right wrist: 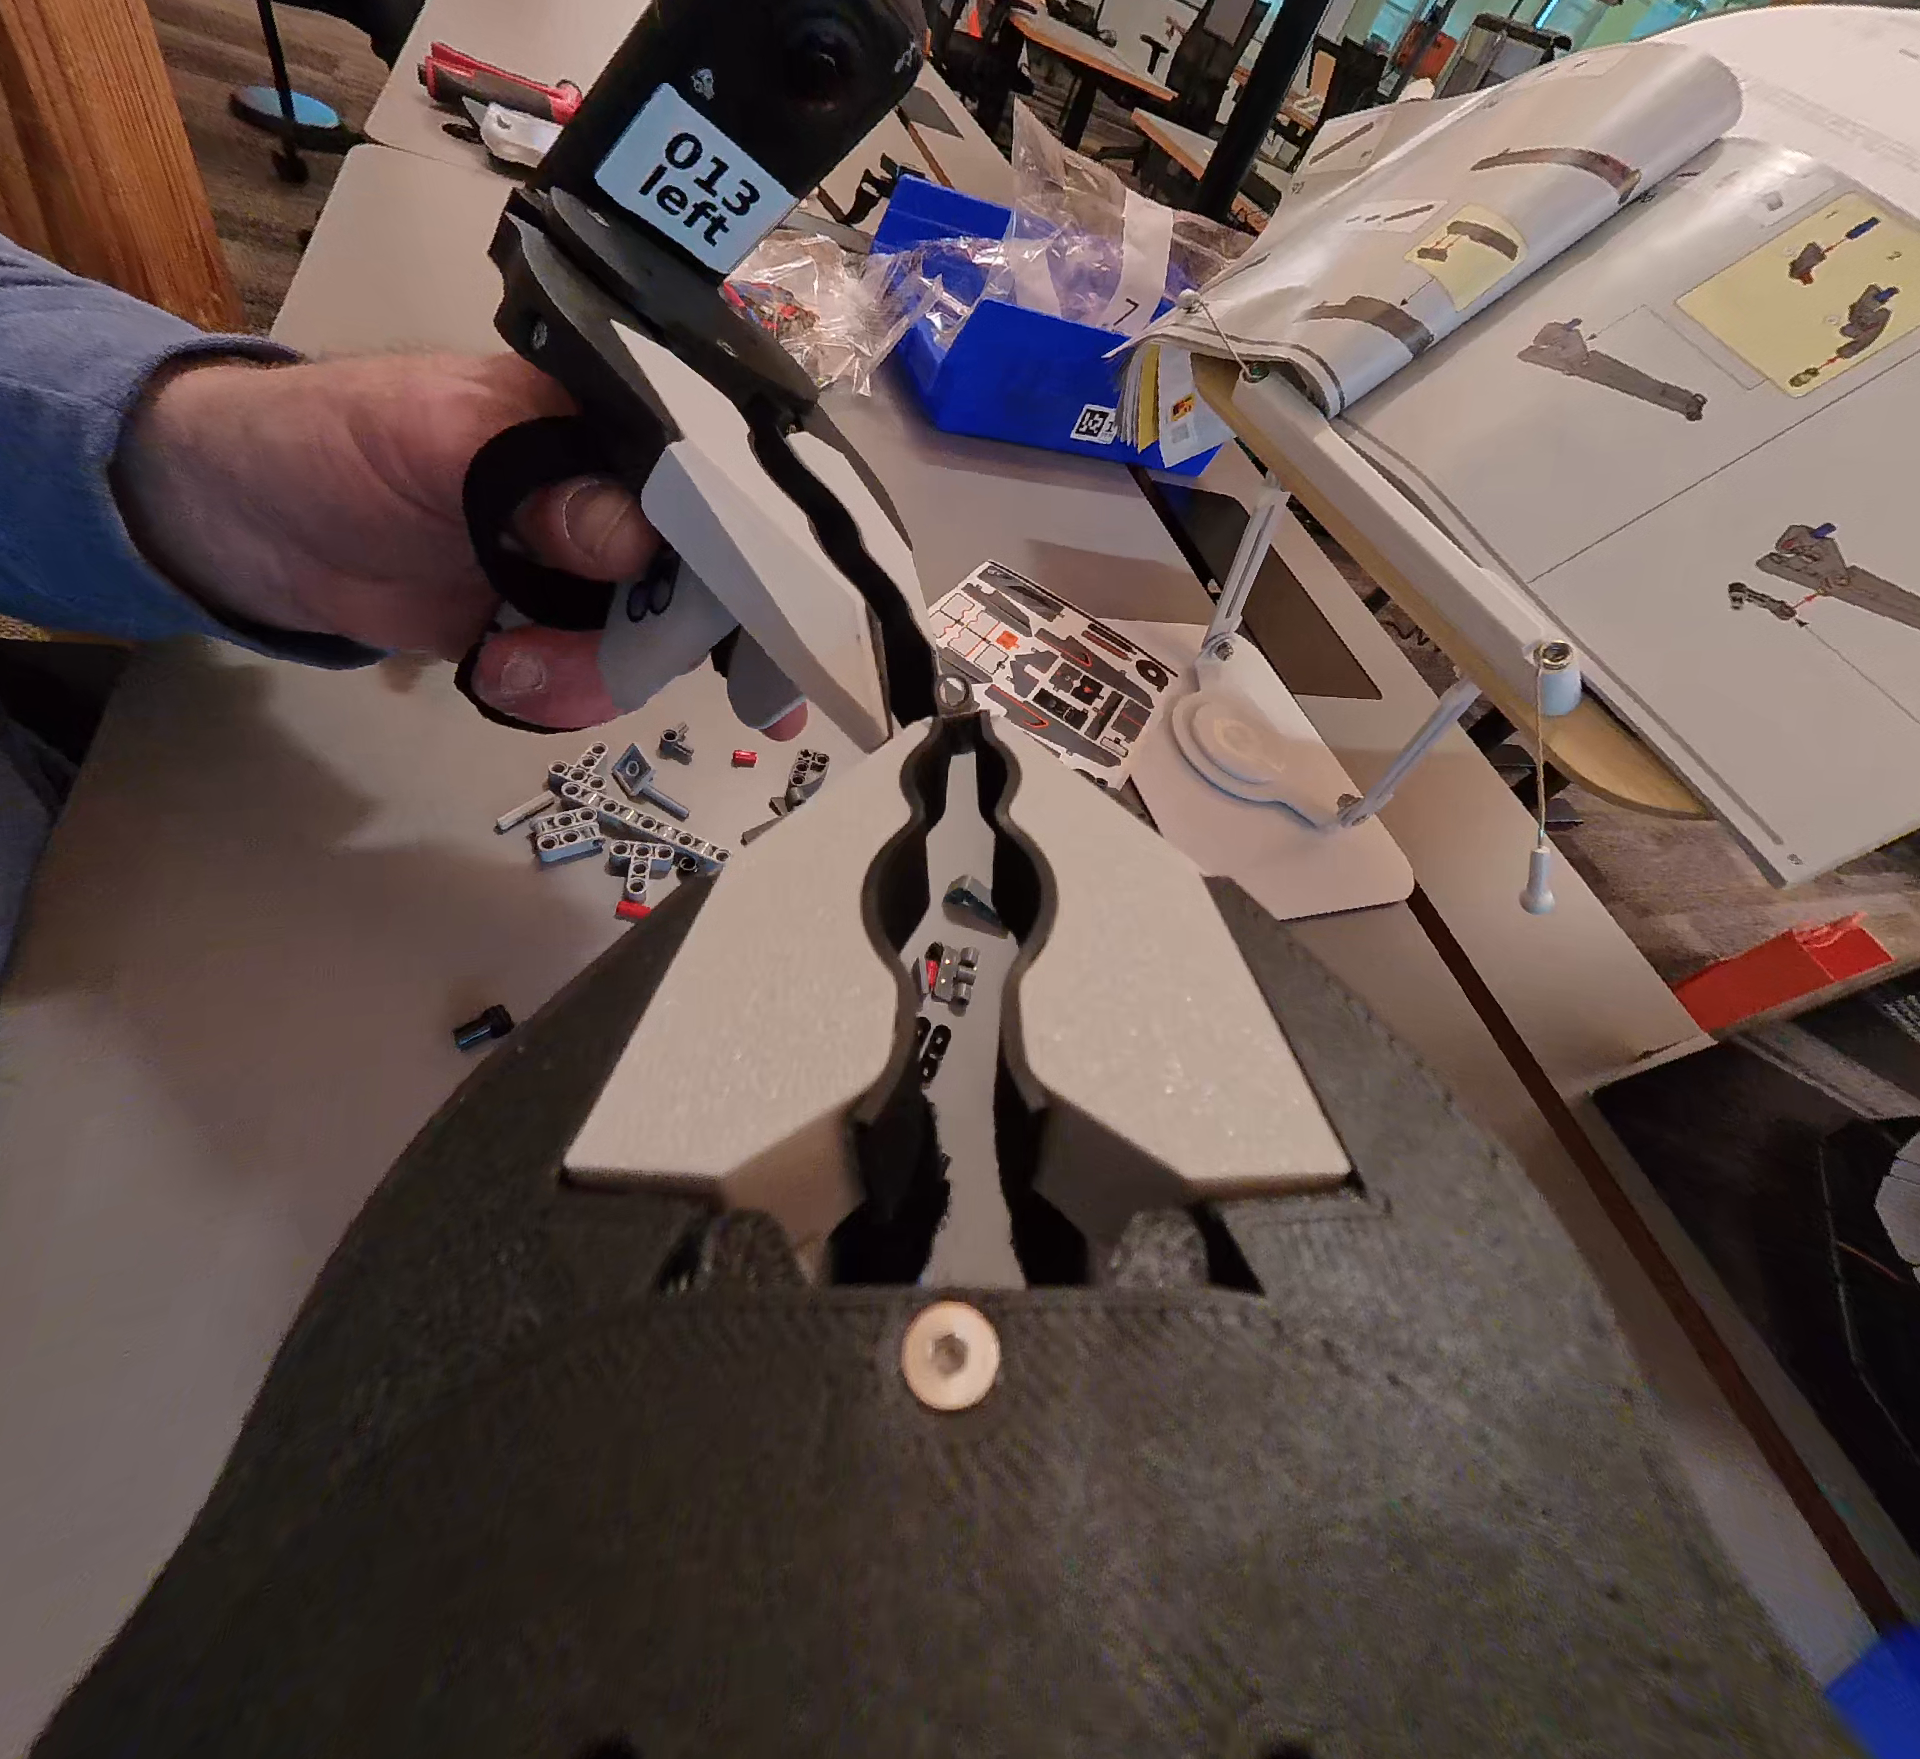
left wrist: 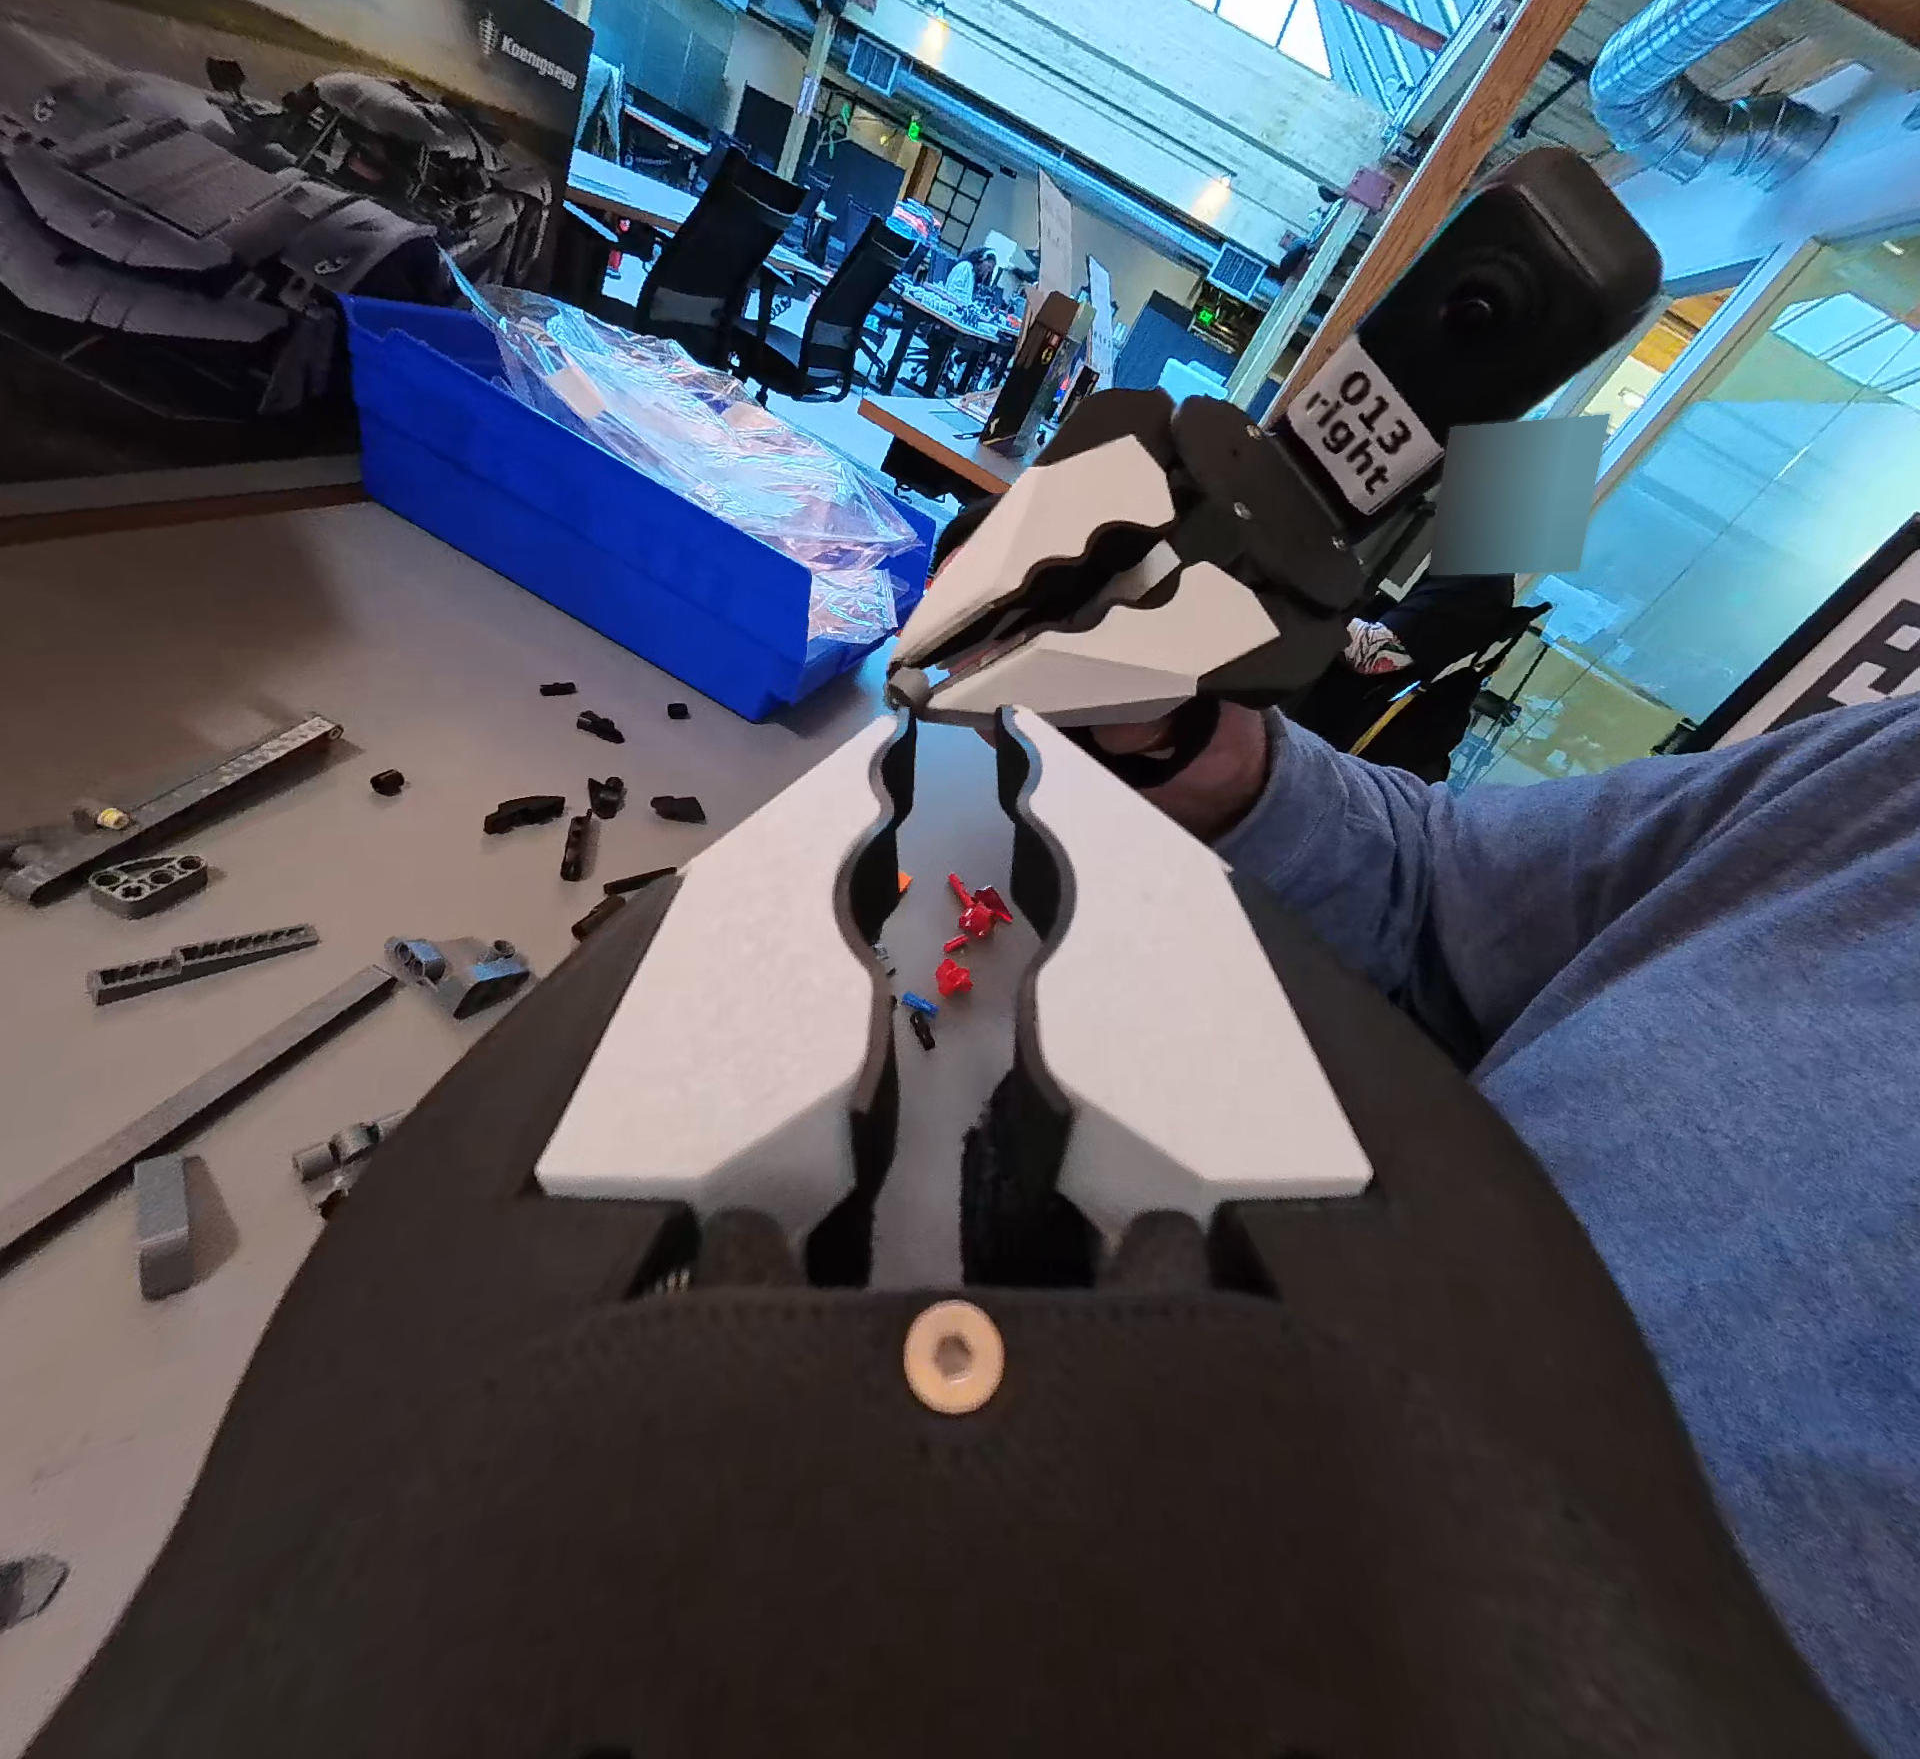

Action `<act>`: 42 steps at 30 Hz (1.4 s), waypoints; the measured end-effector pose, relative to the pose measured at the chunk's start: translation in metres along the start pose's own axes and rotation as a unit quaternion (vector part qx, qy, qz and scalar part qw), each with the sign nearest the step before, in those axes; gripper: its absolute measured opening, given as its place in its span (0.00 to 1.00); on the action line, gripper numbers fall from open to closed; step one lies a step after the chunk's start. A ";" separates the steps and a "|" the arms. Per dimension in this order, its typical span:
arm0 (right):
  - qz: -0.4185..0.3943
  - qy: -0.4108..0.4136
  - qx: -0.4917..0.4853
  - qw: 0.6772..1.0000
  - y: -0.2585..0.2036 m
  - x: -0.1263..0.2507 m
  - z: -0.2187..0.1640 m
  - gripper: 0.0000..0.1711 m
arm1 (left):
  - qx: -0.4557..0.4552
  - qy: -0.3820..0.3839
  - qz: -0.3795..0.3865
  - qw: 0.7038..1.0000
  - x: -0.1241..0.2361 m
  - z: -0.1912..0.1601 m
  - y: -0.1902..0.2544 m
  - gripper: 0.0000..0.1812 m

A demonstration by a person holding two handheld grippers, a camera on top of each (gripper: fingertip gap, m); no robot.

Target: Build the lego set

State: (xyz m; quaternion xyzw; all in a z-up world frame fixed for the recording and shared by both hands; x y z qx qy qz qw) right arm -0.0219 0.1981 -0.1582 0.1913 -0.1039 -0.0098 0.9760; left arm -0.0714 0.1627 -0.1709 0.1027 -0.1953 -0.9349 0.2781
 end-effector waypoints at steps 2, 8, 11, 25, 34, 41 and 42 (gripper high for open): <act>-0.003 0.000 0.008 1.000 0.000 0.000 0.000 0.01 | 0.002 0.000 -0.002 1.000 0.000 0.000 0.000 0.07; -0.013 0.001 0.026 1.000 0.000 0.002 0.002 0.01 | 0.011 0.005 -0.012 1.000 -0.001 0.001 0.000 0.06; -0.015 0.005 0.021 1.000 0.000 0.002 0.002 0.01 | 0.011 0.007 -0.014 1.000 -0.001 0.002 0.001 0.06; -0.011 0.012 0.010 1.000 -0.001 0.003 0.008 0.01 | 0.005 0.017 -0.019 1.000 0.001 0.006 0.004 0.06; -0.026 0.019 0.009 0.999 -0.001 0.007 0.018 0.01 | -0.002 0.029 -0.022 0.999 0.006 0.011 0.008 0.07; 0.003 0.034 -0.082 0.996 0.005 0.014 0.023 0.01 | -0.071 0.003 0.012 0.997 0.008 0.017 0.014 0.10; 0.002 0.033 -0.083 0.996 0.005 0.015 0.023 0.01 | -0.079 -0.001 0.017 0.997 0.008 0.018 0.015 0.10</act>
Point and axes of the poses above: each gripper's, where its closed fingertips meet, x back along the fingers, z out of its top, y = z × x across the jaws, the point moved 4 cm from there along x, back along the fingers, and after that the axes turned 11 degrees about -z, right-handed, at the moved point
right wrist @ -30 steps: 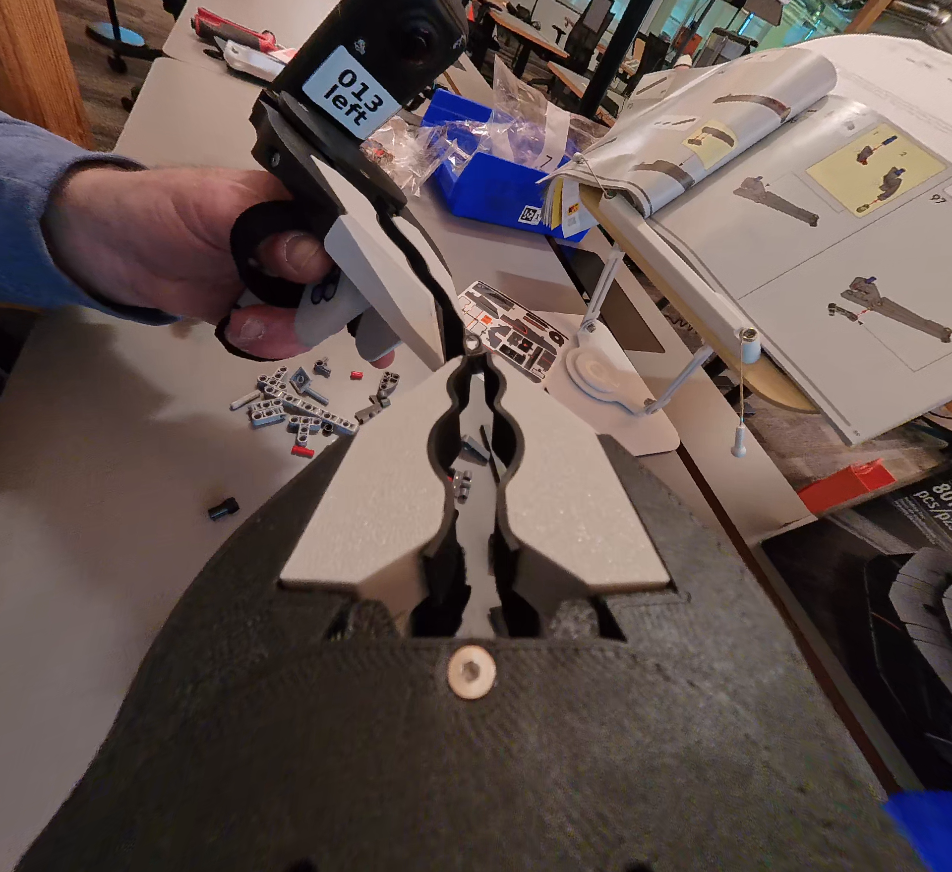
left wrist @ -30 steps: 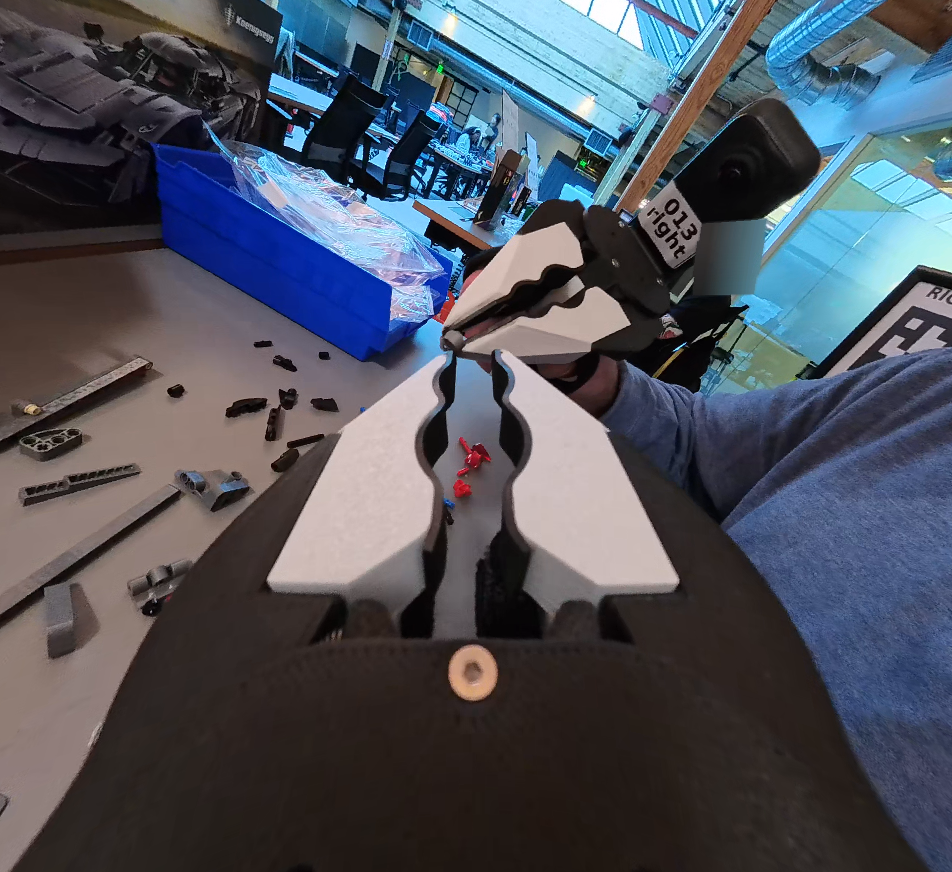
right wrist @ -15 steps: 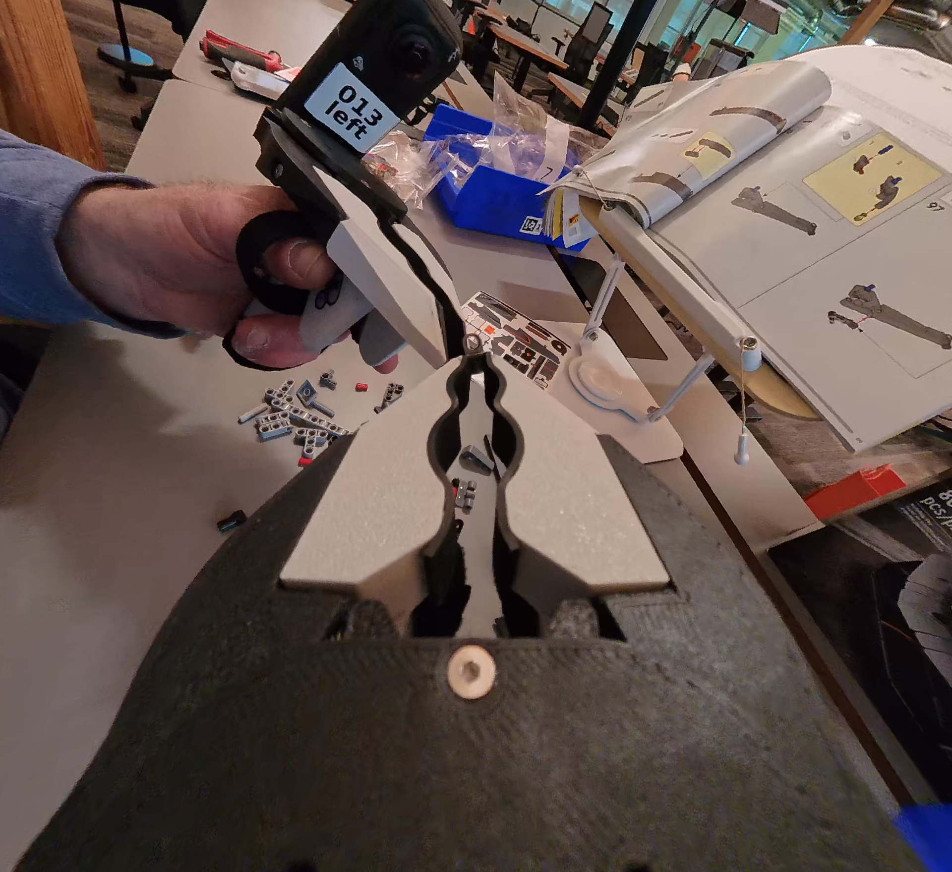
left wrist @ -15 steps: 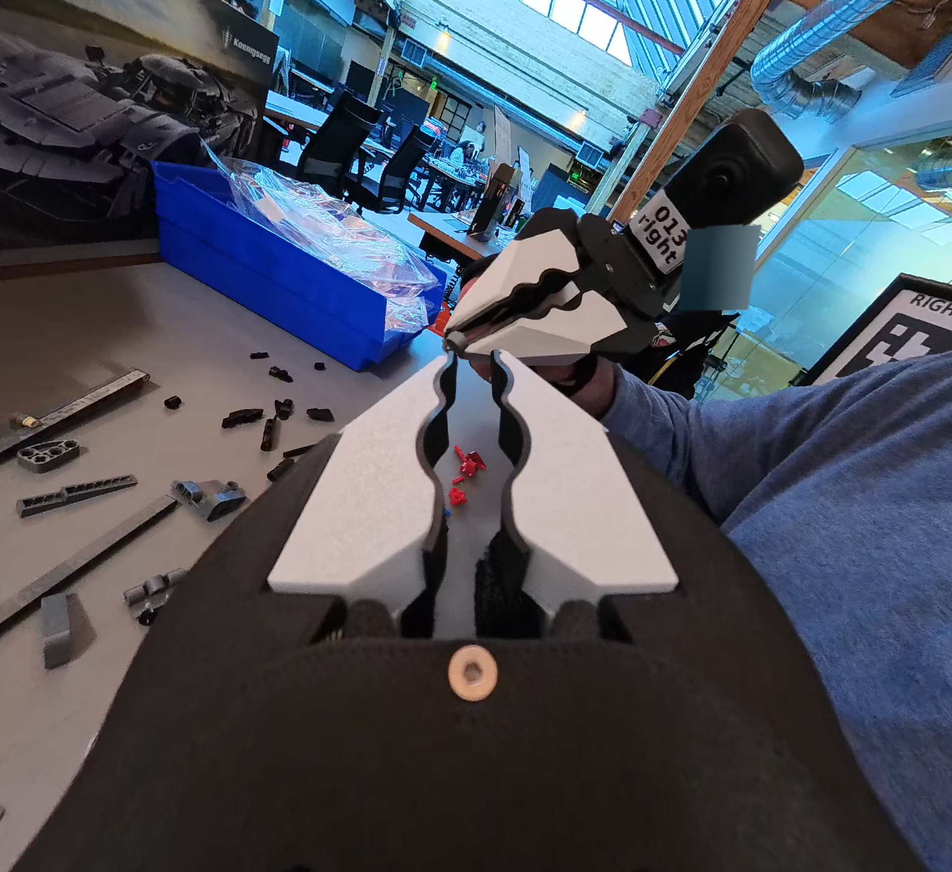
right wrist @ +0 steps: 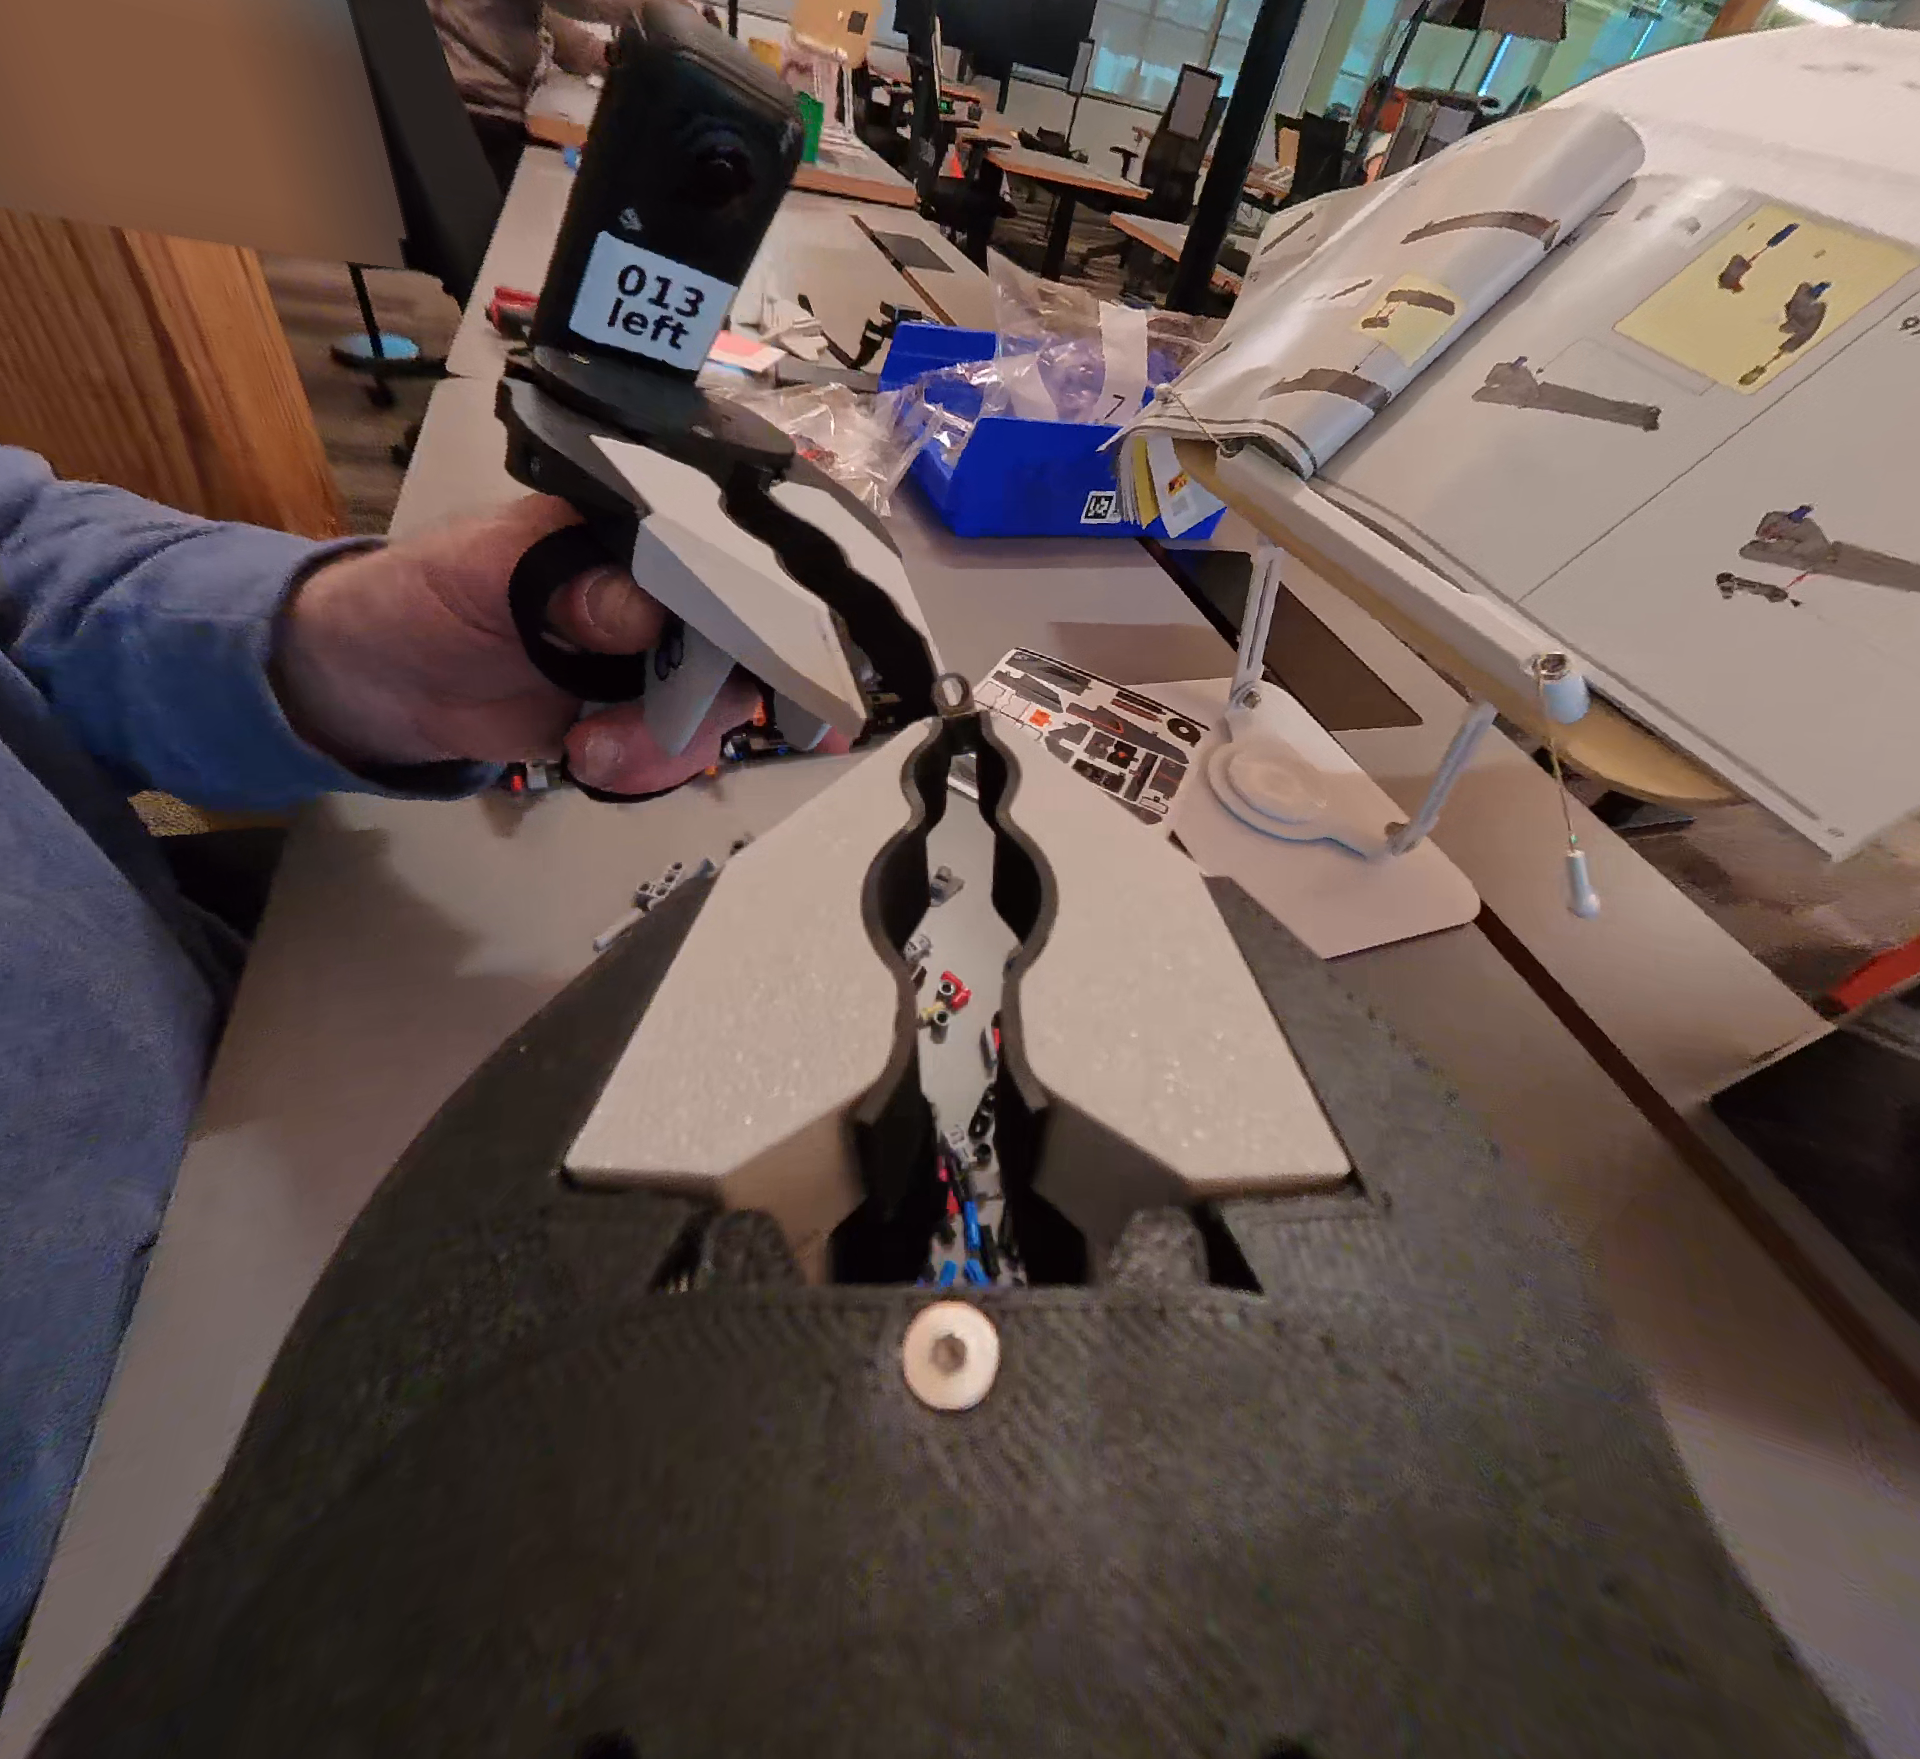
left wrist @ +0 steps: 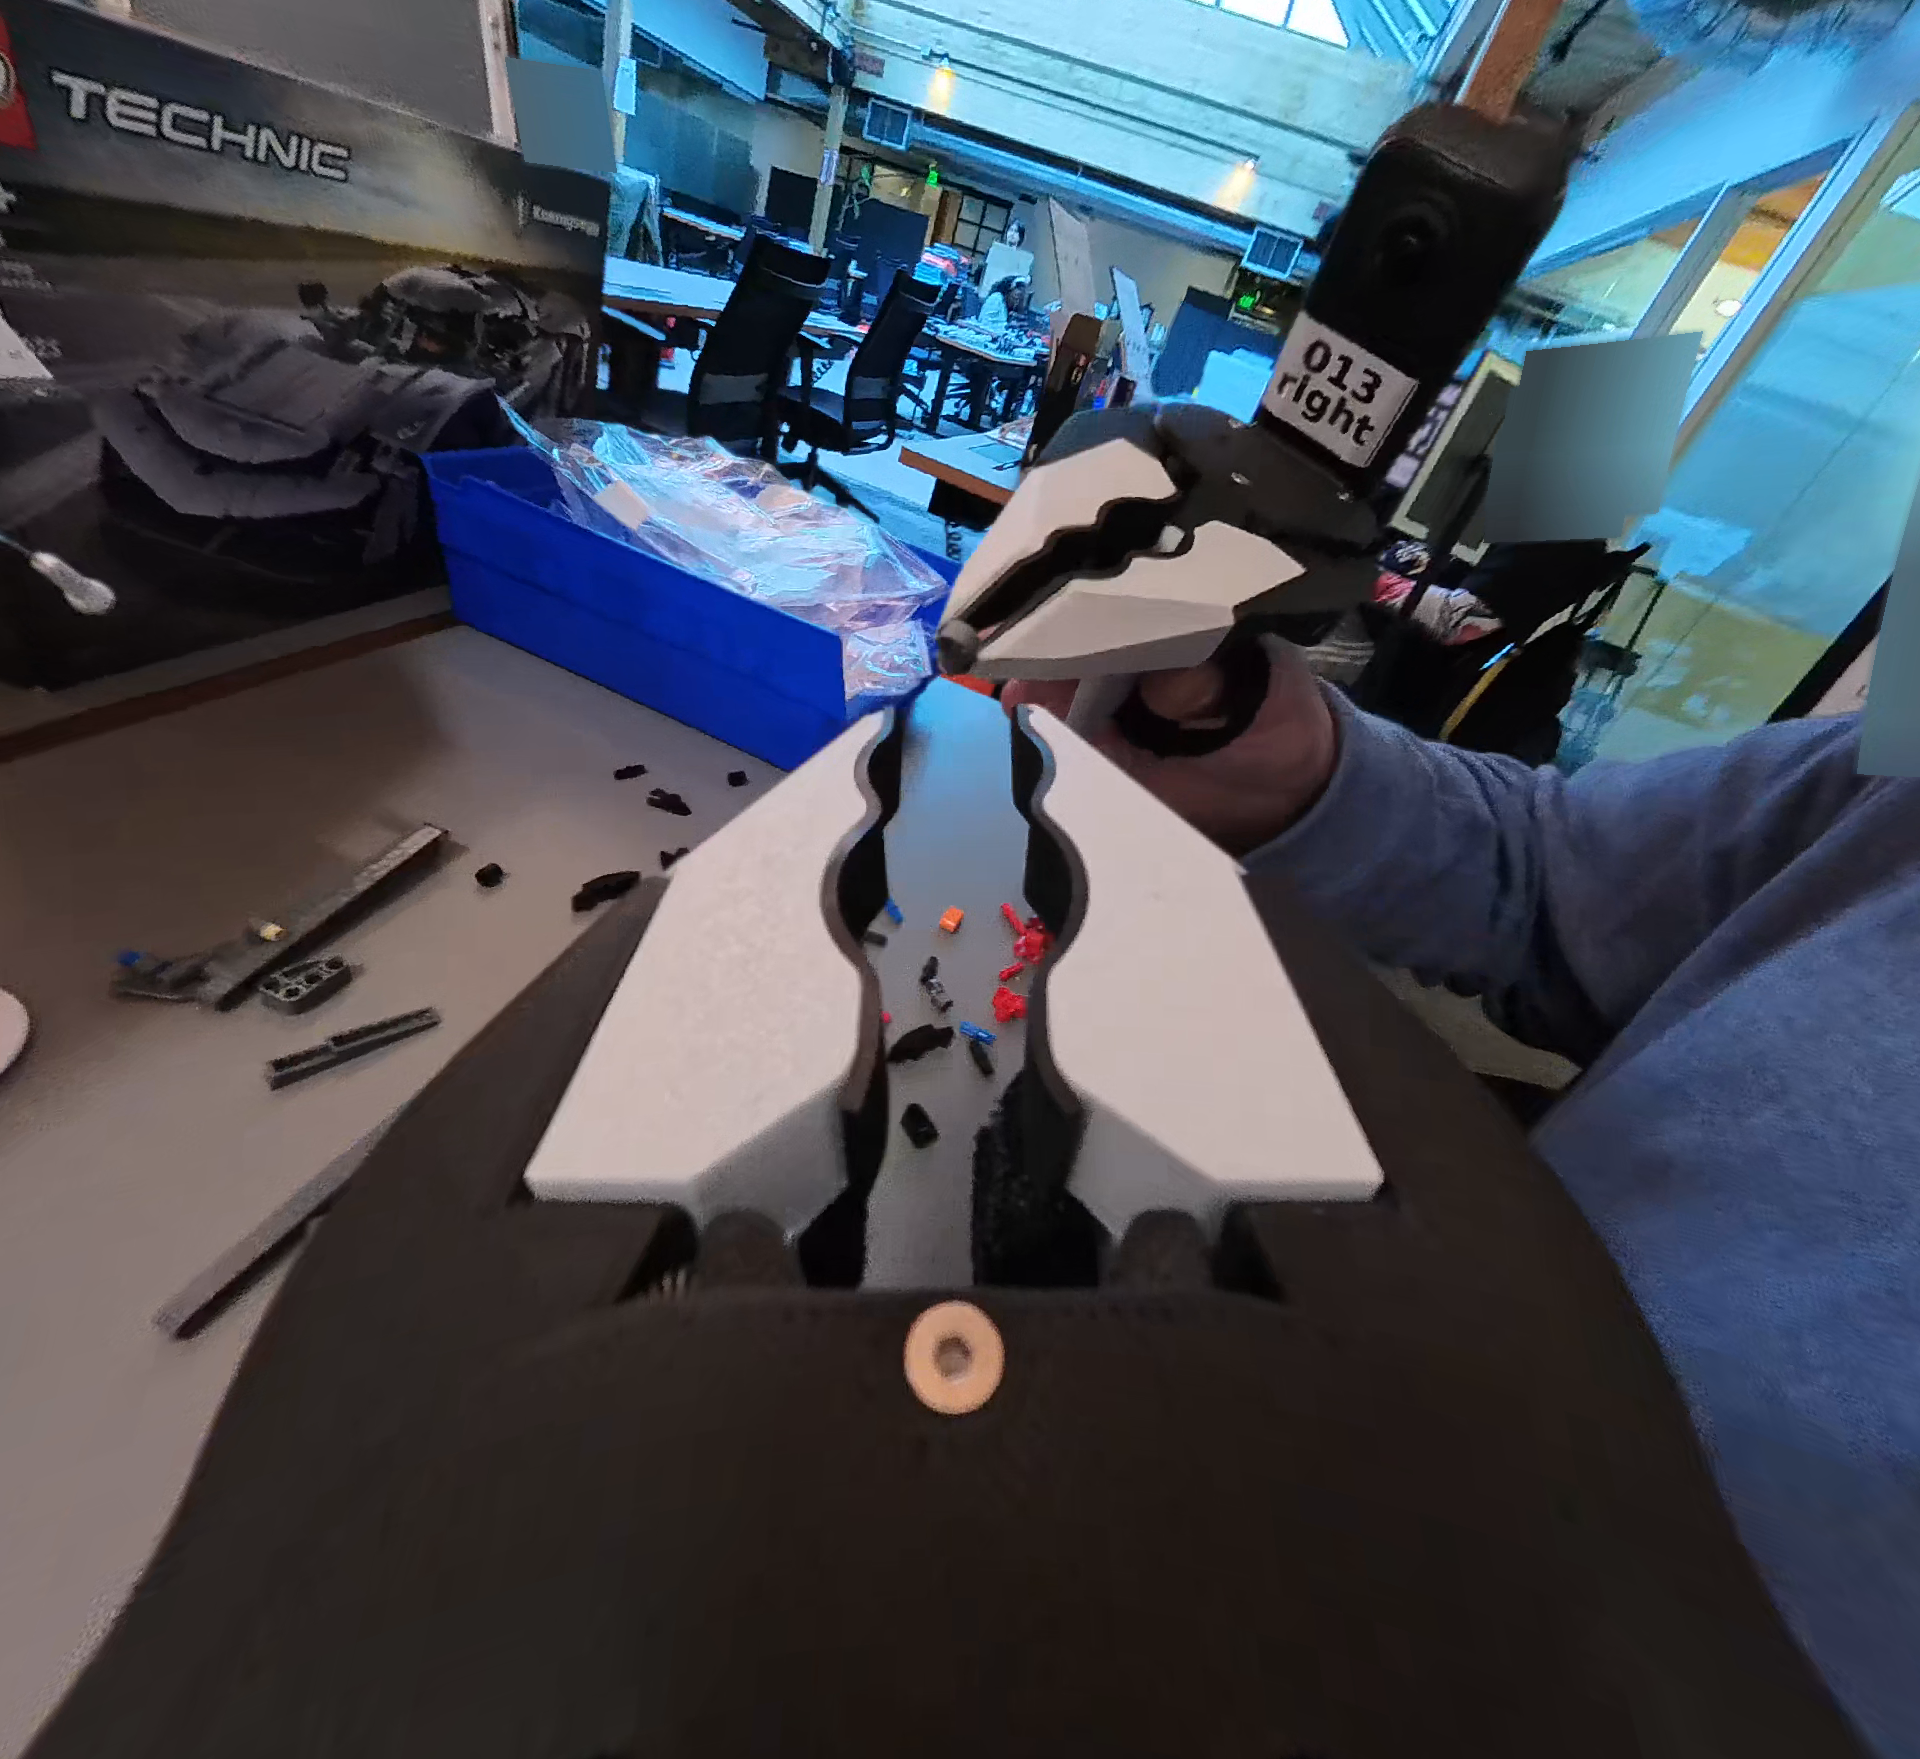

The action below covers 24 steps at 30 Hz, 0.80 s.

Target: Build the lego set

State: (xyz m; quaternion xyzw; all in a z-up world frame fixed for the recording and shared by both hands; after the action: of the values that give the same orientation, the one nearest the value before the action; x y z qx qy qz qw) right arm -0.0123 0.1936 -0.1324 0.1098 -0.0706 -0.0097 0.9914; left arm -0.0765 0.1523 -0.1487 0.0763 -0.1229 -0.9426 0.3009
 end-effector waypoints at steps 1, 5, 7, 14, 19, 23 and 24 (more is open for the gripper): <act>-0.004 -0.002 0.006 1.000 0.000 0.001 0.000 0.01 | -0.004 -0.003 0.002 1.000 0.000 0.001 0.001 0.10; -0.016 -0.010 0.045 0.999 -0.004 0.003 0.002 0.01 | 0.000 0.001 -0.002 1.000 0.000 0.005 0.001 0.11; -0.020 -0.016 0.069 0.997 -0.008 0.003 0.003 0.01 | 0.002 0.004 -0.008 1.000 0.000 0.007 0.003 0.11; -0.046 -0.020 0.124 0.991 -0.016 0.006 0.005 0.01 | 0.012 0.001 -0.029 1.000 -0.007 0.005 0.009 0.09; -0.068 -0.030 0.163 0.984 -0.017 0.008 0.003 0.01 | 0.037 0.005 -0.050 0.998 -0.010 0.003 0.010 0.05; -0.088 -0.038 0.210 0.973 -0.018 0.010 0.001 0.01 | 0.055 0.010 -0.064 0.996 -0.012 0.001 0.010 0.06; -0.093 -0.041 0.223 0.970 -0.018 0.010 0.001 0.01 | 0.063 0.012 -0.069 0.996 -0.013 0.001 0.010 0.07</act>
State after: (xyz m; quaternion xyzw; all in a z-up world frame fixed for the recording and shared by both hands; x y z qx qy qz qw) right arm -0.0025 0.1753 -0.1340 0.3334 -0.1012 -0.0905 0.9329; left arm -0.0607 0.1523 -0.1444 0.1151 -0.1731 -0.9505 0.2310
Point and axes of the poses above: each gripper's, where its closed fingertips meet, x back along the fingers, z out of its top, y = z × x across the jaws, the point moved 4 cm from there along x, back along the fingers, and after that the axes turned 11 degrees about -z, right-handed, at the moved point
